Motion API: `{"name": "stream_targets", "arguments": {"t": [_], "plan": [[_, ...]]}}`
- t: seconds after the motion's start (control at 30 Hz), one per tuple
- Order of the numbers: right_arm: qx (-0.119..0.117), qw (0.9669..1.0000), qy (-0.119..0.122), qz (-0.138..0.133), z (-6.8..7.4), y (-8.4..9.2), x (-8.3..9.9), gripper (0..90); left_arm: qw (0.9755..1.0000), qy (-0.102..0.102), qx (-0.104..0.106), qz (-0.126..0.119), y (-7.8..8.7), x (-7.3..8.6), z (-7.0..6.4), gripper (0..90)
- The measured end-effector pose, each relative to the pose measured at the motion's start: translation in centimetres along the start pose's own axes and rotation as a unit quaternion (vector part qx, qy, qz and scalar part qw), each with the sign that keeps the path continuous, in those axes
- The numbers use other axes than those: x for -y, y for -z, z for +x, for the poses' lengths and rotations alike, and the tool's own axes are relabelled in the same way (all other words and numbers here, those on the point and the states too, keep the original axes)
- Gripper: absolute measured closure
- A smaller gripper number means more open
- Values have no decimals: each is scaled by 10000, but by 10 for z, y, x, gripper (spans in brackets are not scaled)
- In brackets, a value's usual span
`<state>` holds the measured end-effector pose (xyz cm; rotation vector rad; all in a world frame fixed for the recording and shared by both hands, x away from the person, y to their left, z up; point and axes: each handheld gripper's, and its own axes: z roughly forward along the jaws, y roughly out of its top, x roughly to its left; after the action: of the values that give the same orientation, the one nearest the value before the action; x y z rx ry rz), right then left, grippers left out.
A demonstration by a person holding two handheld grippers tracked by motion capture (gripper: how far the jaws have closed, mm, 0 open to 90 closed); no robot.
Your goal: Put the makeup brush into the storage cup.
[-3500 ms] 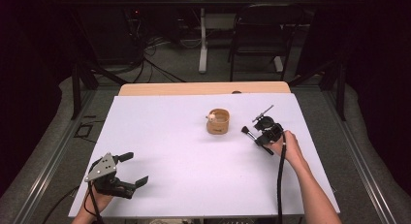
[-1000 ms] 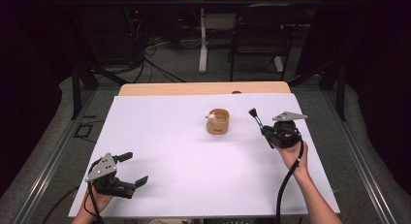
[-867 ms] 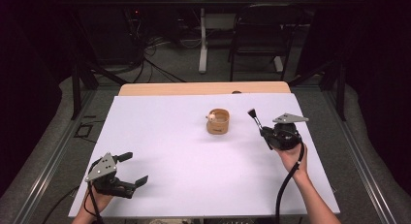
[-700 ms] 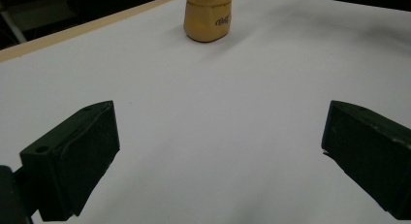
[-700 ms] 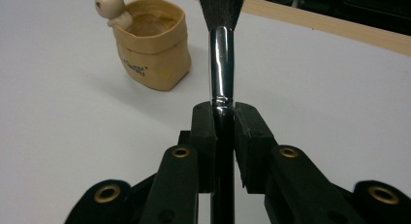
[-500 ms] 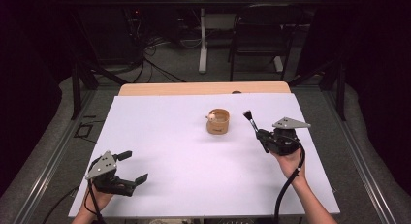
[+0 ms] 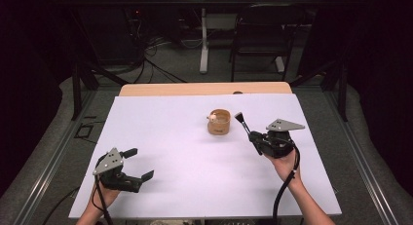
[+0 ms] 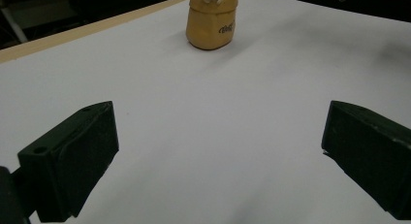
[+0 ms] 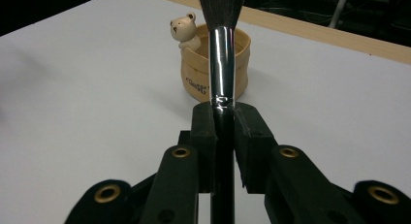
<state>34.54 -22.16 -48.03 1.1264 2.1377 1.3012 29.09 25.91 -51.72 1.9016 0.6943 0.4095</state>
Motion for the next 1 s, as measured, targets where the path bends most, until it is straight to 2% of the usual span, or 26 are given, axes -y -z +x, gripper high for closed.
{"name": "stream_targets", "arguments": {"t": [0.13,0.23,0.47,0.67,1.0], "plan": [[-78,10000,29,-17,4,-3,-3,794,10000,-21,43,-9,-11,-4,-1,0],[-125,9999,83,-24,8,-5,-4,794,10000,-36,-19,-29,-16,-8,-1,0],[-223,9996,117,-102,13,-8,-7,794,10000,43,4,-60,-33,-17,1,0],[-271,9995,125,-104,18,-10,-8,794,9997,-30,-100,-212,-43,-23,-2,0],[-457,9986,215,-123,34,-19,-11,794,9991,-75,39,-421,-57,-32,-7,0]]}}
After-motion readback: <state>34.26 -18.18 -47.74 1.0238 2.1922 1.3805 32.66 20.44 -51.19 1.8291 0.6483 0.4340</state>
